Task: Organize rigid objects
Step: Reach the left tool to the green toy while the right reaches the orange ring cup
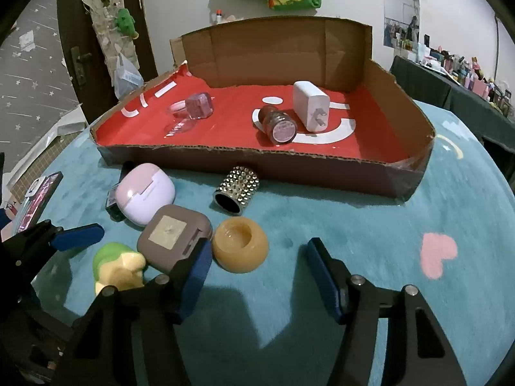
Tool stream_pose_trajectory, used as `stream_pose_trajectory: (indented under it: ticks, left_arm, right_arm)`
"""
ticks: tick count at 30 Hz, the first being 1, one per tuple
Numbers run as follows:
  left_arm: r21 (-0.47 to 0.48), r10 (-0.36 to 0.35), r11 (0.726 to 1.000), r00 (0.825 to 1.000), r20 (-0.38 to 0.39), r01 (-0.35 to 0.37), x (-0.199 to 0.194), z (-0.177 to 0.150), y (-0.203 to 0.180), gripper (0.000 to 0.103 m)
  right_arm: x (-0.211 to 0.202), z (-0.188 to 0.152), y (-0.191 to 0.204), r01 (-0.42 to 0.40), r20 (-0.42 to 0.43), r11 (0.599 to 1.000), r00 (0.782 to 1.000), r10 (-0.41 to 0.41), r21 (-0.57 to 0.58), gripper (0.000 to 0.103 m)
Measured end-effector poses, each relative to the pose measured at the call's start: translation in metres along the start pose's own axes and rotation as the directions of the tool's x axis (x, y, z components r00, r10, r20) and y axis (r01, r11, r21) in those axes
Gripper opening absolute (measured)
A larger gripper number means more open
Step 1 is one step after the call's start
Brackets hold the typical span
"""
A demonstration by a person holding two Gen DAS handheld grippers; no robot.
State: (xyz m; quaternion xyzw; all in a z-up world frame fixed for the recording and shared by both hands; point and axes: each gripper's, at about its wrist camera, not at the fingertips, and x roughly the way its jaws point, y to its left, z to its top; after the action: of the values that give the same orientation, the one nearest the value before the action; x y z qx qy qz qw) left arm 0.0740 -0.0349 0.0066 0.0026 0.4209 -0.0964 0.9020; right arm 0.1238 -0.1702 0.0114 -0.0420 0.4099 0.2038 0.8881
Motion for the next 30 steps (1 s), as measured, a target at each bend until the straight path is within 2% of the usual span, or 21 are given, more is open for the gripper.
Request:
stream_pose_trajectory:
  ticks: [3,5,6,7,10,18,30]
  left_arm:
    - [0.010,0.006,1.000,1.000,0.006,-0.006,-0.001,0.000,-0.004,0.078]
    - [0.024,-0.005,1.000,1.000,0.010,0.004,-0.002,0.000,-0.008,0.066]
    - [0.028,-0.011,1.000,1.000,0.010,0.011,-0.002,0.001,-0.009,0.058]
    - [0.034,-0.021,0.999,1.000,0.009,0.020,-0.003,0.001,-0.011,0.053]
    - [0.053,-0.009,0.999,1.000,0.014,0.009,-0.004,-0.001,-0.016,0.053]
    - [0.032,-0.027,0.999,0.999,0.022,0.026,-0.012,-0.003,-0.009,0.053]
    - [-0.003,0.000,1.000,0.995,0.100,0.001,-0.040,0.004,0.008,0.053]
  right_arm:
    - [0.002,0.002,0.002,-0.002,-0.007,1.000,1.000,0.002,-0.010,0.057]
    - [0.004,0.003,0.004,-0.007,-0.010,1.000,1.000,0.007,-0.018,0.050]
    - [0.003,0.002,0.005,-0.011,-0.009,1.000,1.000,0.011,-0.020,0.040]
    - [0.004,0.002,0.005,-0.011,-0.008,1.000,1.000,0.011,-0.022,0.040]
    - [0.003,0.001,0.005,-0.016,-0.004,1.000,1.000,0.016,-0.018,0.040]
    - [-0.012,-0.002,0.001,-0.052,0.031,0.998,0.998,0.051,0.026,0.040]
    - [-0.048,-0.004,0.008,-0.132,0.105,0.990,0.986,0.126,0.045,0.040]
